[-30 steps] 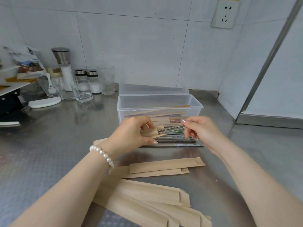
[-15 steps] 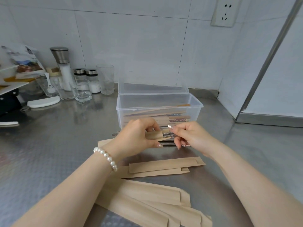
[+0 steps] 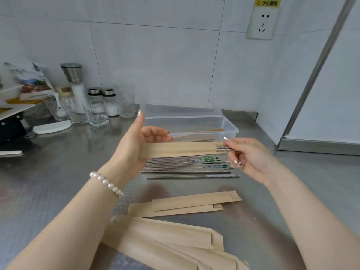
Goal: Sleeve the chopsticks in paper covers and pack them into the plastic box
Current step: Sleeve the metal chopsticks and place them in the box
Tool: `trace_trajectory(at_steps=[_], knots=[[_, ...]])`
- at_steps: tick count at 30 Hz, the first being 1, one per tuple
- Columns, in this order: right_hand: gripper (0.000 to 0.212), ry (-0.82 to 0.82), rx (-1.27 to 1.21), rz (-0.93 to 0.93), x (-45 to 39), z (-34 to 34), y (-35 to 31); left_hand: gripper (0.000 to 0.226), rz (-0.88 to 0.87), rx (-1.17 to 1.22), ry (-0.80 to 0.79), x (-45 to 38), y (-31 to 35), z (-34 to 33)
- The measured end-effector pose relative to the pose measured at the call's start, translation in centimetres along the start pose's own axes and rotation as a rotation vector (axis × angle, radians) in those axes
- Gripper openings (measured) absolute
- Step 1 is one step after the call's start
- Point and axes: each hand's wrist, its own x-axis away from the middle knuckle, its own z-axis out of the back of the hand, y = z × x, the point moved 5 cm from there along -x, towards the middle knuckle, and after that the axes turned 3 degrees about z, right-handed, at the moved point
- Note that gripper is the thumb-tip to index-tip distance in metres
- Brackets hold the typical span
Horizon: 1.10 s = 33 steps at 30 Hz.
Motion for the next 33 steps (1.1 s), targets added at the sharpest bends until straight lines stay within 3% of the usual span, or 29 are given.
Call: trace_trajectory(at_steps=[5,8,12,14,16,18,20,25,33], knots=[[0.037,0.053,0.094,0.023,0.2,-0.5,0.0,0.067,-0.010,-0.041,-0.080,0.1,0.1,-0.1],[0.032,0.064,0.083,0.045,0.2,-0.6,0.0,0.064,-0.023,-0.072,-0.082,0.1,0.1,-0.3],[0.025,0.177,-0.028,0.113,0.1,0.4,-0.7,0.049,-0.299,-0.040,0.163,-0.1,1.3,1.0],[0.026,0.268,-0.049,0.162,-0.1,1.4,-1.1,0.040,-0.466,-0.222,0.317,-0.1,1.7,1.9],[0.026,0.388,-0.051,0.217,-0.3,2.8,-1.4,0.037,-0.523,-0.599,0.386,-0.3,1.3,2.3],[0.026,0.499,-0.053,0.250,-0.6,4.1,-1.7,0.056,-0.524,-1.002,0.329,-1.1,0.1,2.0],[0.027,0.562,-0.054,0.259,-1.0,4.8,-2.2,0.054,-0.448,-1.156,0.272,-1.6,-0.7,2.0],[0.027,0.565,0.116,0.259,-3.3,4.3,-4.7,0.043,-0.402,-1.103,0.240,-1.9,-0.7,2.5],[0.021,0.350,0.522,0.242,-8.7,-1.9,-6.2,0.037,-0.416,-1.018,0.225,-2.1,-1.1,2.5]])
